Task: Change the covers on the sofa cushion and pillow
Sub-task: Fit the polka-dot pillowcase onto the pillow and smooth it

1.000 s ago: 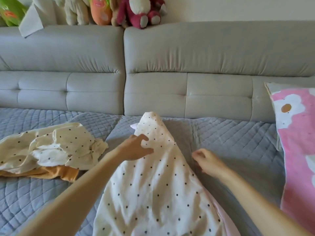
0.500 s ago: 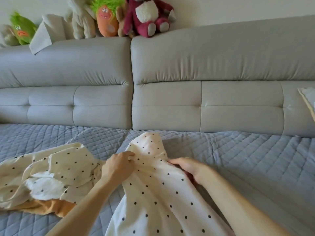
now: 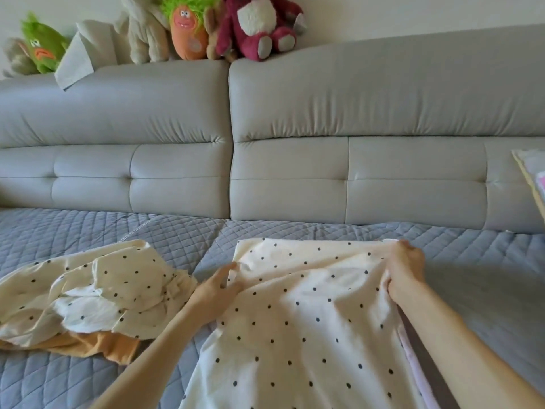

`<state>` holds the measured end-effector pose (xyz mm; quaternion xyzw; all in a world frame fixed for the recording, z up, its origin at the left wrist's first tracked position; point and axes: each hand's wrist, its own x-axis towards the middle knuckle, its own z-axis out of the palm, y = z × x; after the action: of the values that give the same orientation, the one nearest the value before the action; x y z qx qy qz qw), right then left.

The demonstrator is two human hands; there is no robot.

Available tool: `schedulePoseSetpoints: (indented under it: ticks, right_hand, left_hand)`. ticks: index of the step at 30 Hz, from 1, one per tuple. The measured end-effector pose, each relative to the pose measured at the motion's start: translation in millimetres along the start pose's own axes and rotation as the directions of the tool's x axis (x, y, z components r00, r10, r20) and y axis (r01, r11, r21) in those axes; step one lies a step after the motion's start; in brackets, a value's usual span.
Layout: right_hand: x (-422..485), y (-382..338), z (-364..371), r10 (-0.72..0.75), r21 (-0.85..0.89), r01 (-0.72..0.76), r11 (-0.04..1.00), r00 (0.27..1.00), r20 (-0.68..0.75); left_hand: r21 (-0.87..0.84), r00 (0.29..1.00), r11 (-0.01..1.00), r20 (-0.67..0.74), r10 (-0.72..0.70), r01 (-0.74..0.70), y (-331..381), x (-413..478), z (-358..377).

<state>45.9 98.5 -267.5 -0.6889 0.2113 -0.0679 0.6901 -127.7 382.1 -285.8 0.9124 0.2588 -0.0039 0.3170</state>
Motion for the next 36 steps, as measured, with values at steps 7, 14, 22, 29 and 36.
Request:
schedulePoseSetpoints:
  ticks: [7,14,22,29,36]
  right_hand:
    - [3,13,-80,-0.071,-0.403,0.394,0.826,0.782,0.619]
    - [-12,8,-76,-0.078,-0.653,0.753,0.076,0.658,0.749]
    - [38,-76,-66,-0.65,-0.602,0.778,0.18,0.554,0.52]
    - [109,-138,-5,-0.848,-0.555,0.798,0.236,0.448,0.283]
    - [126,-57,-36,-0.304,-0.795,0.573,0.197,0.807,0.507]
  left_hand:
    - [-0.168,0.989,0.975,0.006,0.148,-0.145,58,13,48]
    - [0.115,0.949,0.942,0.072,0.308,-0.314,86,30,68]
    - [-0.308,0.89,0.853,-0.322,0.323,-0.421,163,59,-8]
    - [0.051,0.592,0.798,-0.642,0.487,-0.601,241,139,-26]
    - [0.505,0.961,0.824,0.052,0.27,-0.259,184,160,44]
